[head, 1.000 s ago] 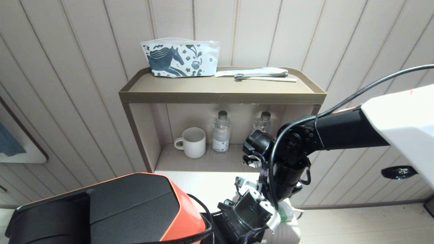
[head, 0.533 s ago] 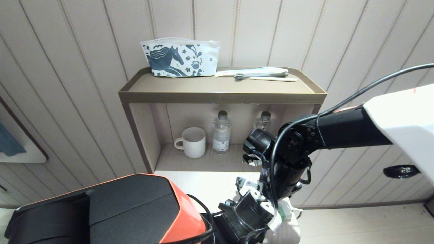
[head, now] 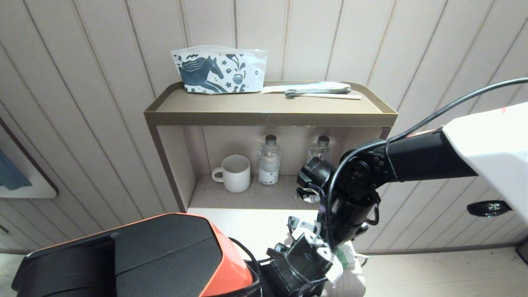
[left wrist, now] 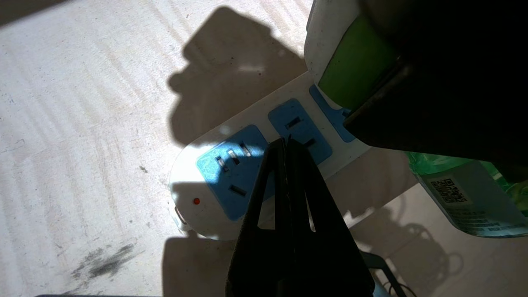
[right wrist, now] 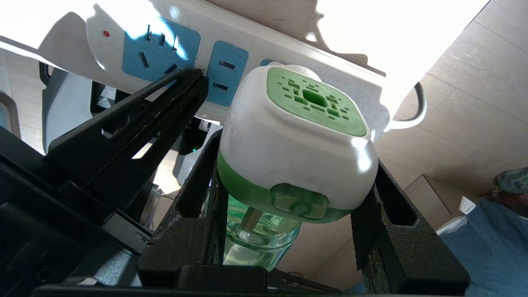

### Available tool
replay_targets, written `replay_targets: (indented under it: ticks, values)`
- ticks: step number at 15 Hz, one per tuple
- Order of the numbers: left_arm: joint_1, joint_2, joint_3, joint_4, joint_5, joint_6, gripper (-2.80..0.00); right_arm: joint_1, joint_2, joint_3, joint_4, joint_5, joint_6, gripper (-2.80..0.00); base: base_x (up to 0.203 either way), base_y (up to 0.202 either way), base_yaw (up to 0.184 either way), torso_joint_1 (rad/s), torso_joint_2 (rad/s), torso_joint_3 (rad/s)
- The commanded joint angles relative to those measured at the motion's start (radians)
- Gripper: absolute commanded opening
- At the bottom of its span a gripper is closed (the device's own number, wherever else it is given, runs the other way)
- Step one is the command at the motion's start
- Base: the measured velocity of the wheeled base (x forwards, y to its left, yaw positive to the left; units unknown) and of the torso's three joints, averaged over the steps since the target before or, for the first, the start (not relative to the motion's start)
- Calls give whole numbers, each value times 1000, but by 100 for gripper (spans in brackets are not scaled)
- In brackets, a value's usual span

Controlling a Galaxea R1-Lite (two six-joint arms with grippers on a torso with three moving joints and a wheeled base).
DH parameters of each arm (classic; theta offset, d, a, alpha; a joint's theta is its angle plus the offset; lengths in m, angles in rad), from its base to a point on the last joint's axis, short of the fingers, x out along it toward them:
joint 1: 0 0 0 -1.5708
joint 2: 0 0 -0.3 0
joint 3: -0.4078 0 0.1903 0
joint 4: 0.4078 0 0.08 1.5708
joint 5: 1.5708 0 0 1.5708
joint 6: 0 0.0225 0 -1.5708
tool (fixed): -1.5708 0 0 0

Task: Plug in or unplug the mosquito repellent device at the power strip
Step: Hold the socket with your left hand and unplug it with your right hand

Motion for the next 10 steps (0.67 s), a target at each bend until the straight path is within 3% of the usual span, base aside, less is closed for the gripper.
replay_targets:
  ticks: [1, 10]
  values:
    - [8, 22, 5, -9, 4, -2, -280, -1, 0, 4, 7, -1, 1, -280, 0, 0, 0, 0, 0, 0]
    - [58, 20, 4, -72, 4, 0, -280, 6, 20, -1, -9, -2, 1, -280, 0, 0, 0, 0, 0, 0]
